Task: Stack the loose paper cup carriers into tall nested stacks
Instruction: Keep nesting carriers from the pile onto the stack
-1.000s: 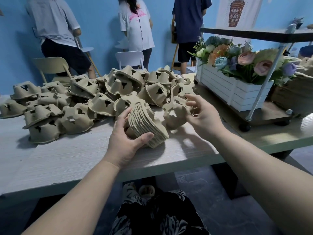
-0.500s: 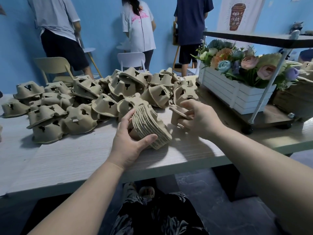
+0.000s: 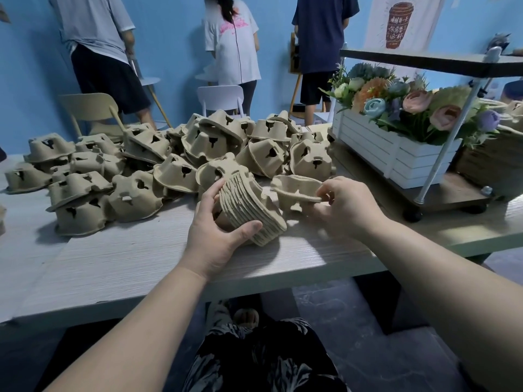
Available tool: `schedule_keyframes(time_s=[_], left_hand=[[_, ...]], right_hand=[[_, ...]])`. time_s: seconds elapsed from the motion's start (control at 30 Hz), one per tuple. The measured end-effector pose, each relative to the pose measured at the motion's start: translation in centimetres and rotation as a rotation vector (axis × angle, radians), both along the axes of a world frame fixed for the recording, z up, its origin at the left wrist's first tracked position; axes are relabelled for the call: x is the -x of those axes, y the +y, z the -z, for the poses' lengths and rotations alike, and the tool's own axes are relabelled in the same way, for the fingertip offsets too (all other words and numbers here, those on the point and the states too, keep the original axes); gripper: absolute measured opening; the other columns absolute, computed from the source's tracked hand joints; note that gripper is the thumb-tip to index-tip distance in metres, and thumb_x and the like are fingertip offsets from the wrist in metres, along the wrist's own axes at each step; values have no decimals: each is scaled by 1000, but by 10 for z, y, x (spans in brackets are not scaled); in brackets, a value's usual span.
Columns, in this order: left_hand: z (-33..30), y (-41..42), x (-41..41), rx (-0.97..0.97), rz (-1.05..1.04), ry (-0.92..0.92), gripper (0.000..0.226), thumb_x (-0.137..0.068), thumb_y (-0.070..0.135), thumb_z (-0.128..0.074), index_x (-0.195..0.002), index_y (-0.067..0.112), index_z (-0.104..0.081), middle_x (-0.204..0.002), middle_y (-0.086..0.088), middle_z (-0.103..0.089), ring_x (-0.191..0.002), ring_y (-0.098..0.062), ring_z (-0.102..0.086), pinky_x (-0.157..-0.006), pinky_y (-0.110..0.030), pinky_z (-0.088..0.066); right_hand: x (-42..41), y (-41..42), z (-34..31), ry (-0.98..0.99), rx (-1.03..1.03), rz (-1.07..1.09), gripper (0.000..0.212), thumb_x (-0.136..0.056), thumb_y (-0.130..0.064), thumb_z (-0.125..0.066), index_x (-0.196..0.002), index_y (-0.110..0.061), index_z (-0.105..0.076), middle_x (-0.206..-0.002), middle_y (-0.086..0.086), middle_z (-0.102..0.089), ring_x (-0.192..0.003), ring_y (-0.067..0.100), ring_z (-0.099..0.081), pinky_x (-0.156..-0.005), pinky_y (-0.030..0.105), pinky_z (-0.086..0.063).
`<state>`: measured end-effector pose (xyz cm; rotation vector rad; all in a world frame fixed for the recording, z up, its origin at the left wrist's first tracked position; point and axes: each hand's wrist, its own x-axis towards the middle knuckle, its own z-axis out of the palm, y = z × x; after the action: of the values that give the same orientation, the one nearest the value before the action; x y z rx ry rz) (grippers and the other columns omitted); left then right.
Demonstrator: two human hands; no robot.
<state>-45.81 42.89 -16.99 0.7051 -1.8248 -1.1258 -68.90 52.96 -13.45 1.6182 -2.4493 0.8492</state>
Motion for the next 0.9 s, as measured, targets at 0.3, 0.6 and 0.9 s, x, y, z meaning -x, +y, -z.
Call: schedule_keyframes(time_s=[0.3, 0.6, 0.9], left_hand=[[0, 0, -1, 7, -15, -27, 98, -43, 78, -80, -129, 63, -36, -140, 8, -50, -128, -8, -50, -109, -42, -42], [2, -1, 0, 5, -32, -20, 97, -44, 76, -80, -129, 63, -36, -140, 5, -50, -127, -8, -51, -109, -42, -43], [-2, 1, -11, -42, -52, -31, 104, -41, 76, -80, -132, 56, -34, -139, 5, -49, -127, -10, -51, -110, -41, -42]], right_hand=[[-30, -2, -7, -93, 452, -98, 2, -84, -12, -69, -83, -13, -68, -75, -4, -67, -70, 15, -62, -70, 30, -51], [-62, -1, -7, -86, 615, -284, 4, -78, -10, -73, -82, -11, -72, -70, -11, -62, -65, 3, -57, -61, 8, -42], [-59, 7, 4, -172, 255, -408, 30, -87, -13, -66, -107, -35, -70, -79, -25, -63, -56, 4, -53, -60, 9, -38]])
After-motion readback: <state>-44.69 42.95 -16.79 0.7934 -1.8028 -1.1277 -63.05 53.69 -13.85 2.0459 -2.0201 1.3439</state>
